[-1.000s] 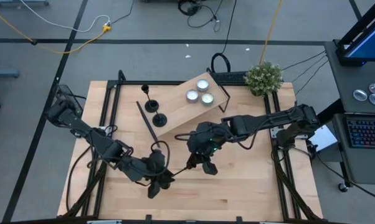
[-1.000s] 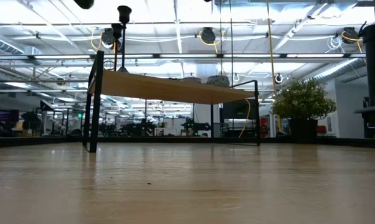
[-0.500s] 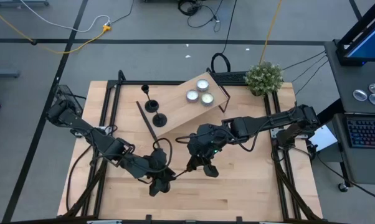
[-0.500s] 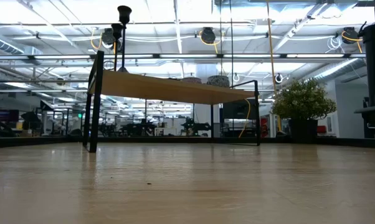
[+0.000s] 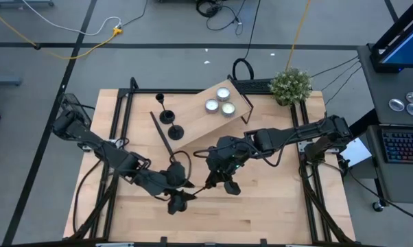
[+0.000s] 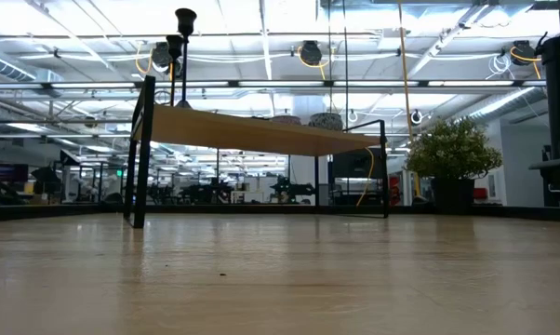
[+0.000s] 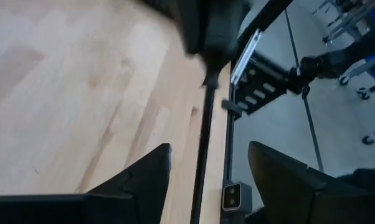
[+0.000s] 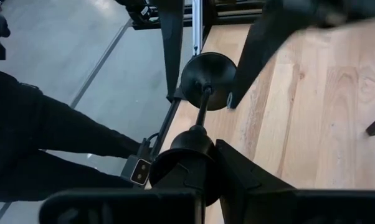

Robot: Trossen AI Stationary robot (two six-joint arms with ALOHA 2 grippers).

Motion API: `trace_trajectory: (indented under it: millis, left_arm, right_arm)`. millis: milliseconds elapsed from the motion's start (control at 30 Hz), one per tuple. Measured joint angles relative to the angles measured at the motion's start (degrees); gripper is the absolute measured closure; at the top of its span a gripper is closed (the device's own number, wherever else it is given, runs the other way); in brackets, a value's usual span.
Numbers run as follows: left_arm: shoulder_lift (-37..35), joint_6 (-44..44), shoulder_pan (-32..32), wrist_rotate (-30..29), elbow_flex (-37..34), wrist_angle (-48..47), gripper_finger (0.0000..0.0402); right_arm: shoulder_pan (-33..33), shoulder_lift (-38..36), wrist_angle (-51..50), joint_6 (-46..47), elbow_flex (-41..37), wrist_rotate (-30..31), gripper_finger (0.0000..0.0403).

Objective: Pick & Place candle stick holders
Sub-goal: Put the black candle holder on the shelf

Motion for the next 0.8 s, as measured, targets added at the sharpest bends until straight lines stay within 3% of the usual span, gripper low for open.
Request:
trace_trajectory:
  millis: [300, 600, 800]
  left_arm:
    - [5.10, -1.41, 3.14, 8.27, -0.08, 5.13, 0.0176]
    - [5.17, -1.56, 4.25, 9.47, -0.04, 6.91, 0.0180]
    - [5.12, -3.01, 5.16, 8.87, -0.04, 6.97, 0.0255]
  right_arm:
    - [0.43, 0.00, 0.00, -0.02, -0.04, -0.05, 0.0394]
    - [1.02, 0.00, -1.32, -0.04, -0.04, 0.00, 0.0394]
    - [1.50, 0.00, -1.50, -0.22, -0.04, 0.14, 0.0394]
